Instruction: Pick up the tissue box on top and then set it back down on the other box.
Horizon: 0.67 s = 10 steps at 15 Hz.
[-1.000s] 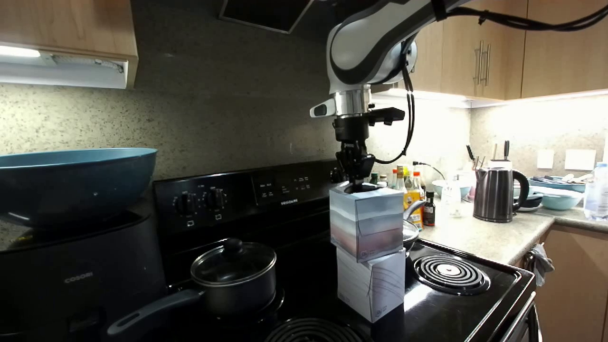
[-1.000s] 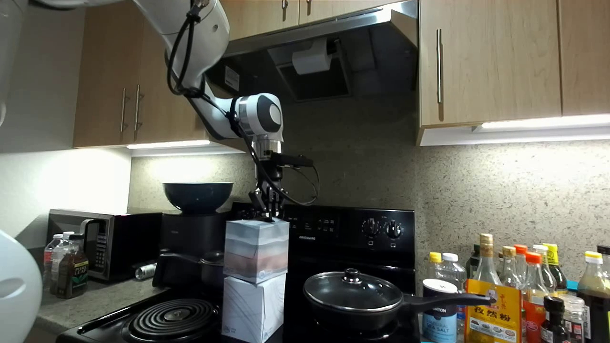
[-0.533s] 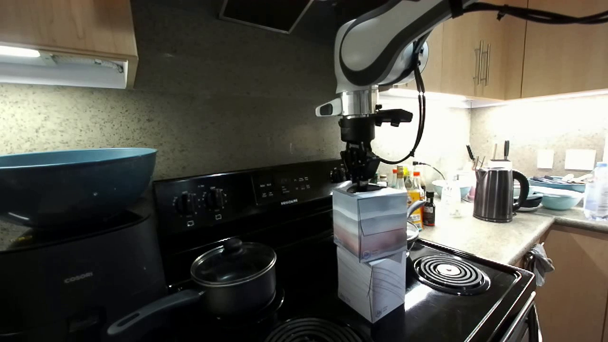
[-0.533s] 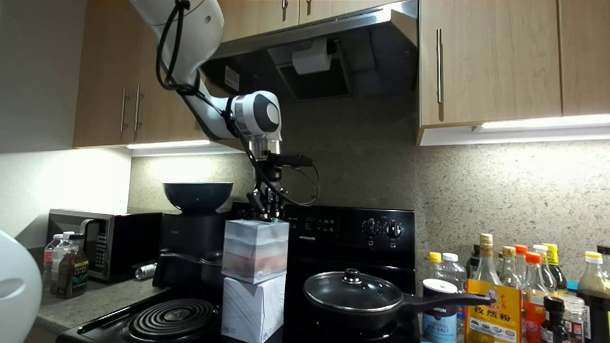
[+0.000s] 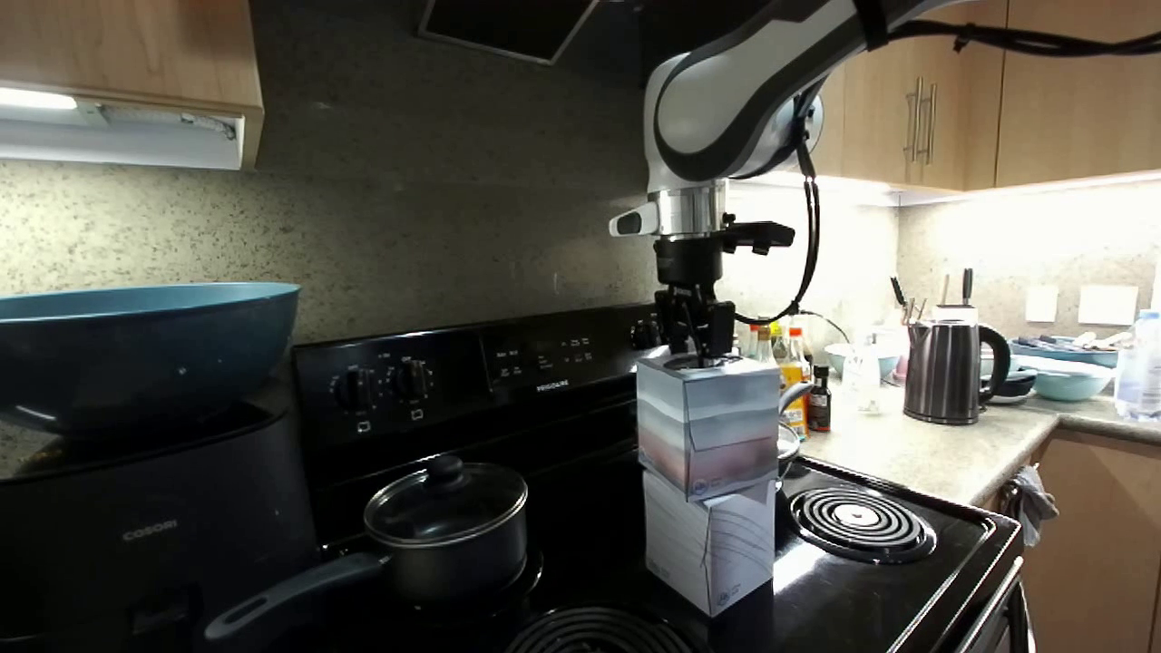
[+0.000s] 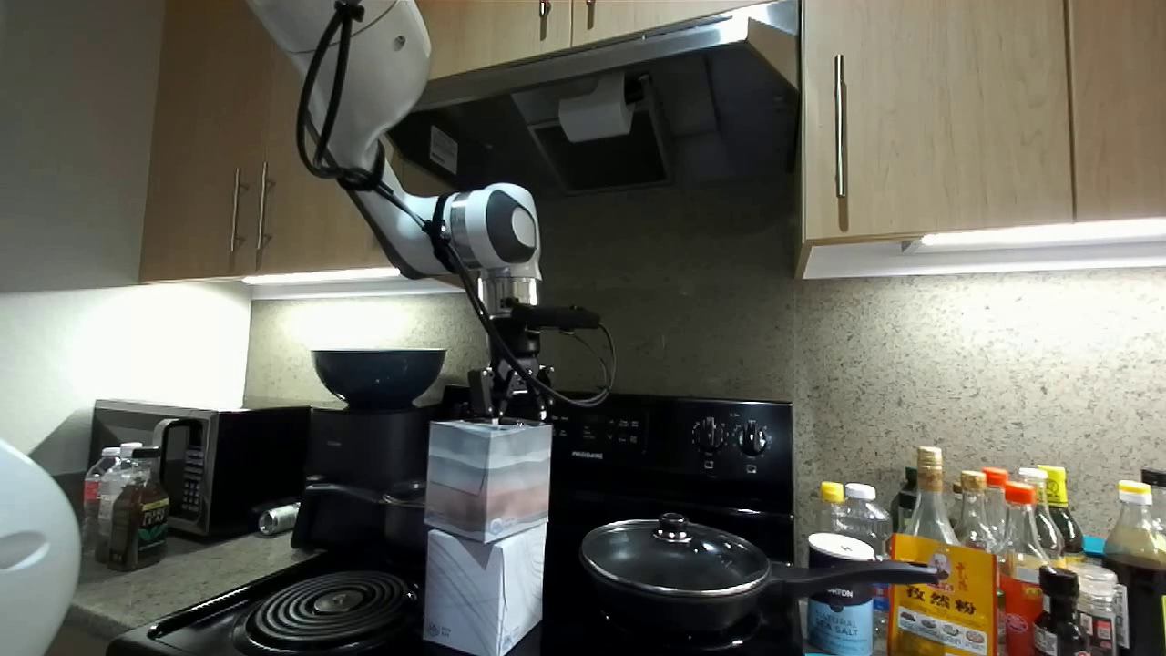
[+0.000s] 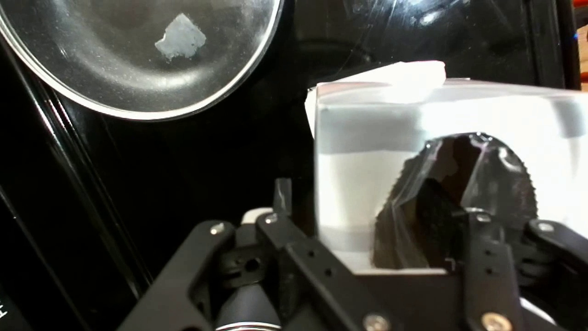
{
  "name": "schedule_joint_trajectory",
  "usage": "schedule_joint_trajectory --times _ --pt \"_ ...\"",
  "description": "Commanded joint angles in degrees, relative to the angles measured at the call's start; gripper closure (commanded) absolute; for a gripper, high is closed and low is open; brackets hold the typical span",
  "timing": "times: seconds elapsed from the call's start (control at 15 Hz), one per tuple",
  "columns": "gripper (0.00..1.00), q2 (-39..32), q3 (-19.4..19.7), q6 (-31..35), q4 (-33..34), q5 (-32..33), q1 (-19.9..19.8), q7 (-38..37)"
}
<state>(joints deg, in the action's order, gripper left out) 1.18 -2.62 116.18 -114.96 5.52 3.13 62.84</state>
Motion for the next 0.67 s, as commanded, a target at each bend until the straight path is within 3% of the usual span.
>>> schedule_joint_trajectory --times 0.0,0.6 --pt "0.01 1.36 0.0 1.62 -1.69 0.27 -0.05 -1.93" --pt "0.0 3.99 -0.09 7.44 -3.07 2.31 0.09 -6.4"
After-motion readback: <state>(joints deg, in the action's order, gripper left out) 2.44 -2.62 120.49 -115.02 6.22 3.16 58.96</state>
